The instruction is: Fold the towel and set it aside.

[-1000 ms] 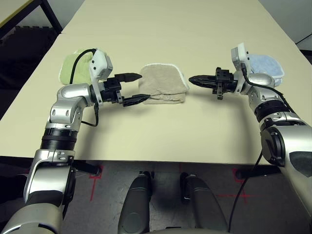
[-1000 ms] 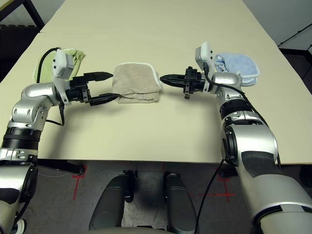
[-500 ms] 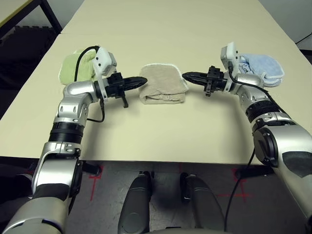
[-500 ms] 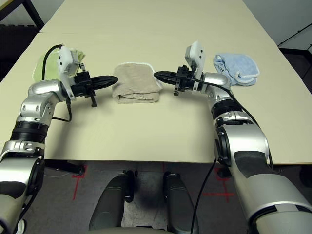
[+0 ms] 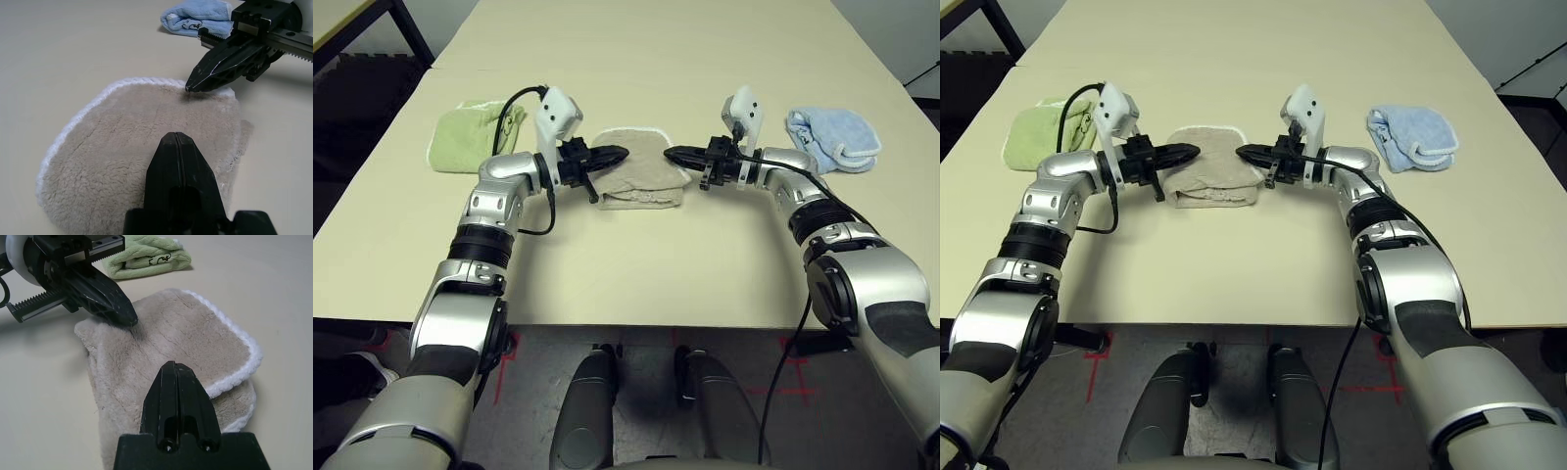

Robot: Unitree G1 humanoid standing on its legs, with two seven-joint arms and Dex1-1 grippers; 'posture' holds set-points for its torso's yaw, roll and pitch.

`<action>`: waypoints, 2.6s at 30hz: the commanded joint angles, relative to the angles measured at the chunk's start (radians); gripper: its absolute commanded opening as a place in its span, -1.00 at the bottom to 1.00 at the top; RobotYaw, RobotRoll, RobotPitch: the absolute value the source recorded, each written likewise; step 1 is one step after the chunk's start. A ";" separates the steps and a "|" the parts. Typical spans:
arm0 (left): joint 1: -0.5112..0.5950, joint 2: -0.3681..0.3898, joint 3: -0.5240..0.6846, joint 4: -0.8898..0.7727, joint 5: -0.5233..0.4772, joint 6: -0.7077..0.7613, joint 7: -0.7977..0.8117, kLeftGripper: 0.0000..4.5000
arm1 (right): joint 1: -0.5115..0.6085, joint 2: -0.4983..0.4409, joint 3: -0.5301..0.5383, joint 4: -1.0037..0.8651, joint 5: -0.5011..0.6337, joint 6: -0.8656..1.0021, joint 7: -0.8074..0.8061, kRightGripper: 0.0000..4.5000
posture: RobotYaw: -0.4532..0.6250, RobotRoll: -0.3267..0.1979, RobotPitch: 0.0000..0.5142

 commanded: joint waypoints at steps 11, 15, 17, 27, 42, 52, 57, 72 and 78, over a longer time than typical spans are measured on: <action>0.084 0.034 -0.018 0.038 0.054 -0.025 -0.026 -0.98 | 0.110 0.076 0.126 -0.070 -0.111 0.099 -0.180 -1.00 | -0.05 0.25 -0.33; 0.087 0.046 -0.012 0.066 0.064 -0.037 -0.013 -0.98 | 0.142 0.071 0.161 -0.090 -0.131 0.150 -0.203 -1.00 | -0.04 0.25 -0.32; 0.087 0.053 -0.010 0.077 0.068 -0.045 -0.015 -0.98 | 0.156 0.061 0.171 -0.095 -0.135 0.166 -0.207 -1.00 | -0.04 0.25 -0.31; 0.072 0.080 0.000 0.099 0.072 -0.068 -0.014 -0.98 | 0.145 0.017 0.135 -0.122 -0.076 0.166 -0.172 -1.00 | -0.05 0.25 -0.31; -0.140 -0.033 0.123 0.140 -0.005 0.041 0.137 -0.98 | -0.059 0.114 -0.037 -0.082 0.073 0.298 -0.457 -1.00 | -0.03 0.25 -0.29; -0.163 -0.115 0.096 0.336 0.081 0.002 0.320 -0.98 | -0.094 0.176 0.002 0.008 -0.010 0.303 -0.654 -1.00 | -0.07 0.25 -0.31; -0.140 -0.100 0.087 0.396 0.123 -0.004 0.385 -0.98 | -0.063 0.172 0.020 0.023 -0.054 0.308 -0.700 -1.00 | -0.08 0.25 -0.31; -0.082 -0.099 0.084 0.416 0.146 -0.025 0.385 -0.98 | 0.077 0.210 0.074 0.043 -0.117 0.306 -0.744 -1.00 | -0.10 0.25 -0.29; -0.073 -0.088 0.093 0.407 0.140 -0.042 0.375 -0.98 | 0.075 0.185 0.072 0.036 -0.115 0.302 -0.739 -1.00 | -0.11 0.25 -0.30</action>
